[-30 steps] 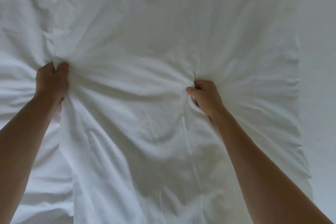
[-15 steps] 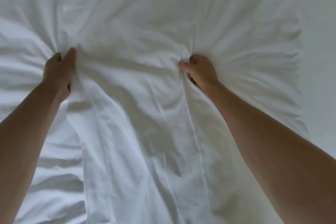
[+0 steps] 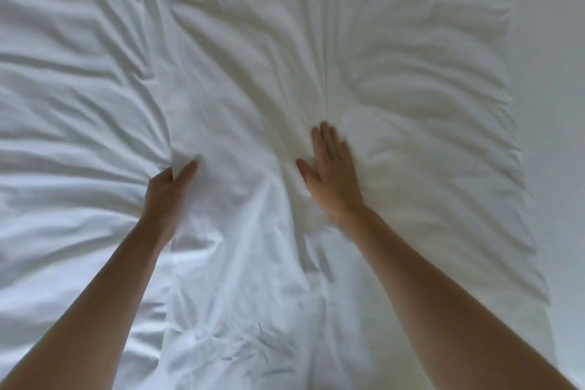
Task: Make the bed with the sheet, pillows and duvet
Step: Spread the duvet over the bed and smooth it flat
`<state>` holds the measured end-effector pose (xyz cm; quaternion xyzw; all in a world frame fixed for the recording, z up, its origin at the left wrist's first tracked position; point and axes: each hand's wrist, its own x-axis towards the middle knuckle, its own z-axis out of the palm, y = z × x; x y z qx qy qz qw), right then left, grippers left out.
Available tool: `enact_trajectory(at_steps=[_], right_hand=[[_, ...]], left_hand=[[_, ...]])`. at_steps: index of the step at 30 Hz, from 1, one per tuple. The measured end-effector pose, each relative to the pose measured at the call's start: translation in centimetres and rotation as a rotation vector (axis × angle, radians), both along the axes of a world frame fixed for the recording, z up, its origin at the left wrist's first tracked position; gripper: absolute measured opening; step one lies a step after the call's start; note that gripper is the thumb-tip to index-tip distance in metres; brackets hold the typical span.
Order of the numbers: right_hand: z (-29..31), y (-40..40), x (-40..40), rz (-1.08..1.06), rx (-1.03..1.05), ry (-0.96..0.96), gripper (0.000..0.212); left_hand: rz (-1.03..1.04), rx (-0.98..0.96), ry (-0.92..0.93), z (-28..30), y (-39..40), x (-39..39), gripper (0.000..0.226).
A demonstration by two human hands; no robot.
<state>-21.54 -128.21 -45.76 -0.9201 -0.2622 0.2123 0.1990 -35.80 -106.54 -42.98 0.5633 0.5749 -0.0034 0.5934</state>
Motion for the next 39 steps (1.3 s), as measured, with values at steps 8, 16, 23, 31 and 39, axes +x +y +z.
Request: enact_trajectory(at_steps=[8, 16, 23, 31, 39], right_hand=[[1.0, -7.6, -15.1, 0.131, 0.022, -0.131, 0.057], [2.3, -12.0, -24.9, 0.249, 0.001, -0.096, 0.056], [4.5, -16.2, -26.4, 0.306, -0.096, -0.184, 0.049], [4.9, -18.4, -27.5, 0.151, -0.226, -0.322, 0.066], [5.6, -15.7, -25.7, 0.358, -0.104, -0.126, 0.025]], left_hand=[[-0.228, 0.436, 0.404, 1.0, -10.4, -12.2, 0.046], [-0.018, 0.77, 0.337, 2.8, -12.0, -19.3, 0.036], [-0.165, 0.566, 0.5, 1.5, -8.8, -22.3, 0.038], [-0.324, 0.705, 0.36, 3.2, -15.1, -26.8, 0.042], [-0.226, 0.653, 0.367, 2.5, -16.9, -31.0, 0.042]])
